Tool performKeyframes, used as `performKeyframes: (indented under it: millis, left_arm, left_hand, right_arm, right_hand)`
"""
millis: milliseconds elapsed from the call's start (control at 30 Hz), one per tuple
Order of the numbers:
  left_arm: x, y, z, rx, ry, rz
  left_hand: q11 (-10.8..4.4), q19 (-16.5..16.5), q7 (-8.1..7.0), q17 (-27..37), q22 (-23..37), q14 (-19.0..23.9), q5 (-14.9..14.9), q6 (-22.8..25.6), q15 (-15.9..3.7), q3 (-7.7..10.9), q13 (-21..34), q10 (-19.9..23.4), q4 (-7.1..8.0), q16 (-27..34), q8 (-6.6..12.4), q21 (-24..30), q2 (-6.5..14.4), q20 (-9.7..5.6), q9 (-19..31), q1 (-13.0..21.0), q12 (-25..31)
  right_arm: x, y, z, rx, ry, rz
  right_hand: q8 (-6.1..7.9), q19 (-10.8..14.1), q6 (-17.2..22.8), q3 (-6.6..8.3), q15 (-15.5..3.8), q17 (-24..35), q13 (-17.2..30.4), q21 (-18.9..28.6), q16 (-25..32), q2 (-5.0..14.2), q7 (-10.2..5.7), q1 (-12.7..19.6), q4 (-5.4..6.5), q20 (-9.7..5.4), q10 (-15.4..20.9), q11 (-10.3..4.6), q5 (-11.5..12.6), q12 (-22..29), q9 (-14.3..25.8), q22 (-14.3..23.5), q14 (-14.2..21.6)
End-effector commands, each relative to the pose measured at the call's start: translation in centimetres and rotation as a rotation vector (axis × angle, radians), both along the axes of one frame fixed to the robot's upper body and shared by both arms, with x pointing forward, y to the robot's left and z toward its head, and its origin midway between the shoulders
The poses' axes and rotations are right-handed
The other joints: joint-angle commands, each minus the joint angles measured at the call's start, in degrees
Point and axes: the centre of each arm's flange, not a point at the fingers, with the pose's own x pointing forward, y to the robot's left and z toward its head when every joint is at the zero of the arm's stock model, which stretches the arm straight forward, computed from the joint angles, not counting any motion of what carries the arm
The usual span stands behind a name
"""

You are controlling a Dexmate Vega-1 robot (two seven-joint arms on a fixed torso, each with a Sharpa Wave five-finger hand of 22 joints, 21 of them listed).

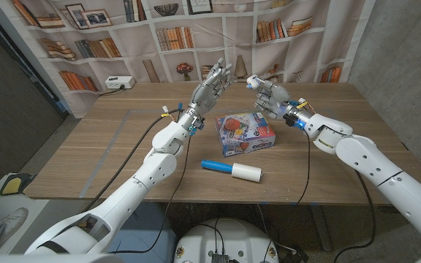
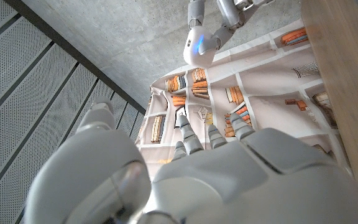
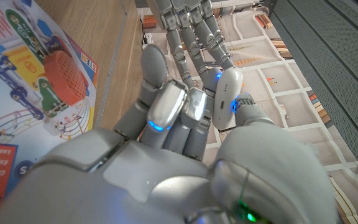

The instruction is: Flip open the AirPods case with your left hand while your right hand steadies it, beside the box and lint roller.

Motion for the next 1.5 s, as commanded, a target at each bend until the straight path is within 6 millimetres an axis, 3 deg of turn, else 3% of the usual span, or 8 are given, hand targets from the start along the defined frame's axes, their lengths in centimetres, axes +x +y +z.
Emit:
performKeyframes:
  millis: [33,533,1167,1500]
  left_arm:
    - [0.1,0.2,-0.1,0.001,0.003,-0.001]
    - [0.1,0.6,0.0,0.005,0.004,0.000]
    - [0.1,1.4,-0.7,-0.018,0.011,0.004]
    - [0.0,2.3,-0.3,-0.067,0.013,0.010]
  left_hand:
    - [-0.02,0.1,0.31,0.0,0.1,0.1,-0.1,0.0,0.46,0.09,0.1,0.7,-0.28,0.5,0.25,0.4,0.3,0.43,0.0,-0.1,0.4]
    - [-0.31,0.2,0.18,0.0,0.1,0.2,-0.2,0.1,0.42,0.07,-0.2,1.1,-0.45,0.5,0.31,0.5,0.4,0.32,0.0,-0.2,0.6]
    - [-0.19,0.2,0.30,-0.1,0.1,0.2,-0.2,0.0,0.50,0.06,-0.6,1.3,-0.75,0.5,0.28,0.5,0.7,0.46,0.0,-0.4,0.6]
    - [-0.46,1.0,0.08,-0.1,0.1,1.7,-0.1,3.0,0.20,0.03,-1.1,2.8,-1.17,0.9,1.20,0.7,0.8,0.46,0.0,-0.7,1.2]
  right_arm:
    - [-0.2,1.0,0.6,0.024,0.008,0.133]
    - [-0.7,2.4,1.2,0.040,0.003,0.254]
    - [-0.9,4.4,1.2,0.084,0.021,0.336]
    - [-1.0,5.2,1.3,0.131,0.033,0.379]
  right_hand:
    - [0.54,-0.2,-0.4,3.05,-0.06,0.1,0.2,0.4,-0.1,4.76,0.06,5.0,-2.52,-3.34,0.4,-1.15,0.3,0.3,0.6,0.0,0.6]
    - [1.64,-0.7,-1.9,3.37,-0.06,0.1,-0.1,1.7,-0.2,5.44,-0.04,3.8,-1.74,-3.35,-0.3,-1.17,0.2,0.0,3.9,-0.9,0.4]
    - [2.03,-0.7,-2.2,3.81,-0.08,0.1,-0.2,2.3,-0.1,5.45,0.02,3.1,-1.72,-3.35,0.0,-1.21,0.3,-0.2,5.2,-1.7,0.5]
    - [2.42,-1.0,-3.2,4.39,-0.06,0.1,-0.4,2.6,-0.2,5.93,0.15,2.4,-1.29,-3.36,-0.7,-1.19,0.3,-0.6,7.1,-2.2,0.4]
